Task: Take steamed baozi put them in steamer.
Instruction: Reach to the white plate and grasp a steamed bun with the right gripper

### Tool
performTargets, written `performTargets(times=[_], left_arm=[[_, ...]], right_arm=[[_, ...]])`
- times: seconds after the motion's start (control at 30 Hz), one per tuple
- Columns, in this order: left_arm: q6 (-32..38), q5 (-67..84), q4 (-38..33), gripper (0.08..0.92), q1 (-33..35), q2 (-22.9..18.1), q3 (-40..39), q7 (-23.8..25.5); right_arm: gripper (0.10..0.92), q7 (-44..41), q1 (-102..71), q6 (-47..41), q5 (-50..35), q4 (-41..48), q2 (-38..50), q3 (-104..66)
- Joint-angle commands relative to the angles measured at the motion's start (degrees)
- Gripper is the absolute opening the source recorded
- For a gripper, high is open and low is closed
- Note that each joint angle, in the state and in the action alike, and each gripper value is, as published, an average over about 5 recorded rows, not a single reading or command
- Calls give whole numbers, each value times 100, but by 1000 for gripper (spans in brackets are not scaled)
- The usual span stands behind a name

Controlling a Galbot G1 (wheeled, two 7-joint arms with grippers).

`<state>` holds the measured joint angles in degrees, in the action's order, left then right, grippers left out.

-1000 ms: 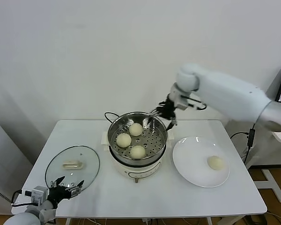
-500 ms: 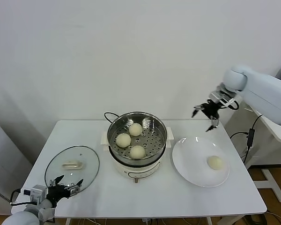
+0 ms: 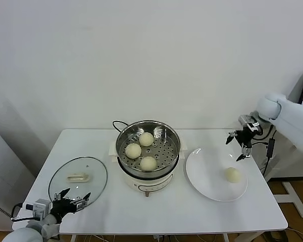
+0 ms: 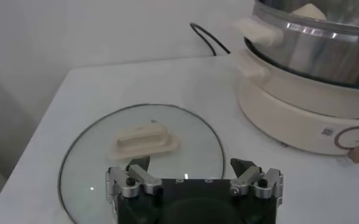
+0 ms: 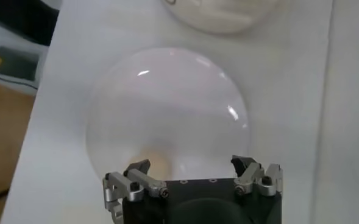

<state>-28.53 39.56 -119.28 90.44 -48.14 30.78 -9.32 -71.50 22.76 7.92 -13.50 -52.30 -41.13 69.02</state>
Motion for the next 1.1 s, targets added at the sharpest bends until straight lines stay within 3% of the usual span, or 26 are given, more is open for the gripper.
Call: performTargets(times=[0.03,0.8,1.1], left_arm=[[-12,3,-5,823,-4,5,-18,2],[-32,1,-49,823,28,-17,-34,0],[-28,-1,-49,823,58,-14,-18,0]], right_arm=[[823,173,-883,-312,218,202,107,-368],[819,398,-1615,-130,902,774,-389,-1069],[702,391,-1725,-152,1148,716,-366,-1170]])
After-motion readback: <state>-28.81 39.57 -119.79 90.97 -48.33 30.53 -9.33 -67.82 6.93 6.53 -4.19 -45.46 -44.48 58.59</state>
